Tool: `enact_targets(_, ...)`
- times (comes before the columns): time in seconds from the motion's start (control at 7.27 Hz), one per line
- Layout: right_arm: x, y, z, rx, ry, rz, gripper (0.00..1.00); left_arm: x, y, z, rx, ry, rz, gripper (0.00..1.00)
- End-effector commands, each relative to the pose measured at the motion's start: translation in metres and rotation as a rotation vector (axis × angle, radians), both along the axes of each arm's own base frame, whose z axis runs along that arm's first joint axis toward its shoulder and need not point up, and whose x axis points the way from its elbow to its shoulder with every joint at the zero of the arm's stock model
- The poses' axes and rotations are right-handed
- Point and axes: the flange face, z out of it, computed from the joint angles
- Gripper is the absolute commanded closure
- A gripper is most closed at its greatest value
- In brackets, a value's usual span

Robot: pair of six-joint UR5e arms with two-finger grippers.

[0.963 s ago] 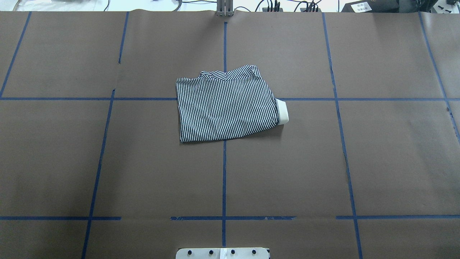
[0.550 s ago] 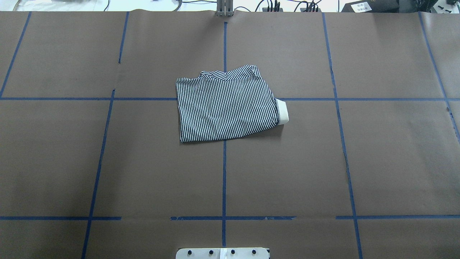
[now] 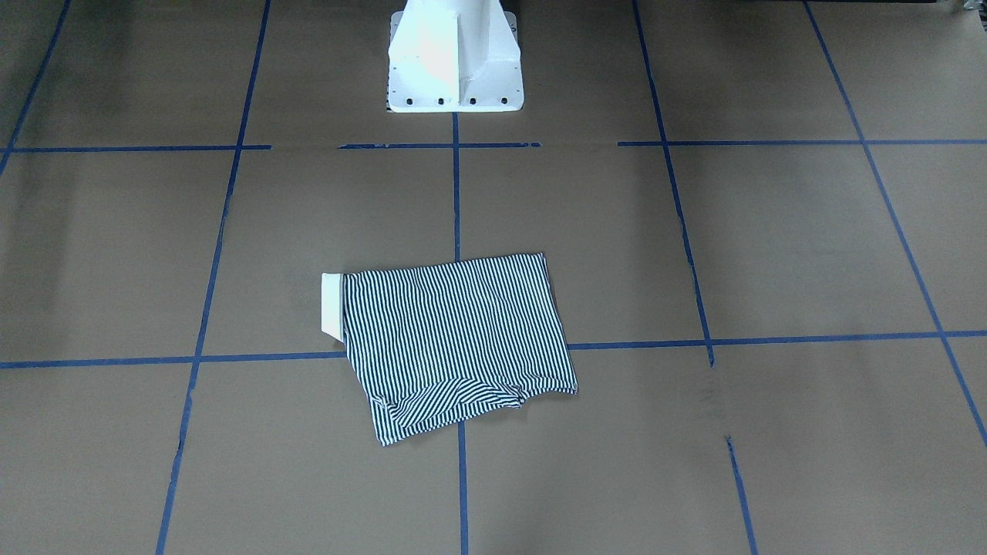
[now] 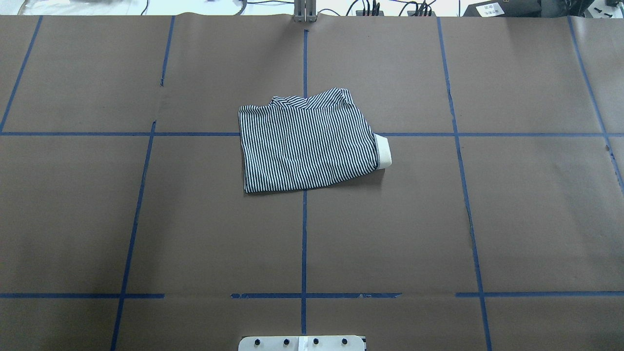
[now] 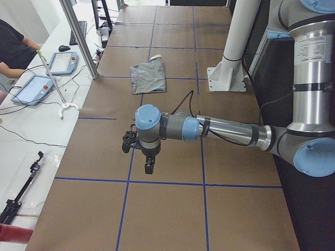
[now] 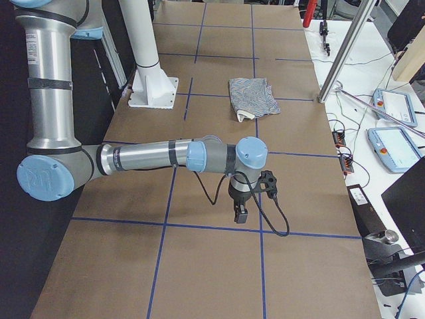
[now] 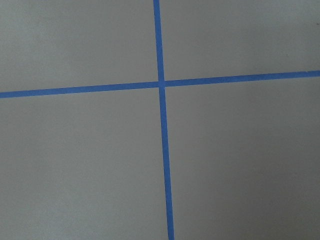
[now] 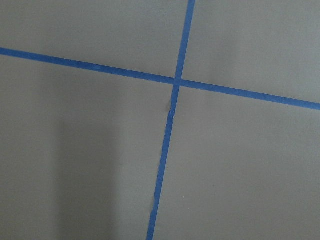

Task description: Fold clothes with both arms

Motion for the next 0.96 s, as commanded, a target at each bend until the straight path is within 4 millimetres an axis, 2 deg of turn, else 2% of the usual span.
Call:
enact_targets(0.0,0.0000,-0.0002,-0.0003,0.001,0.000,0.000,0.00,0.0003,0.0000,-0.0003,0.000,0.005,0.000,0.00)
enact_targets(0.83,0.0007,-0.0002,-0.0011,0.002,0.000,0.001,0.00,0.0015,0.0002,-0.0007,-0.002,0.021,0.002,0.00)
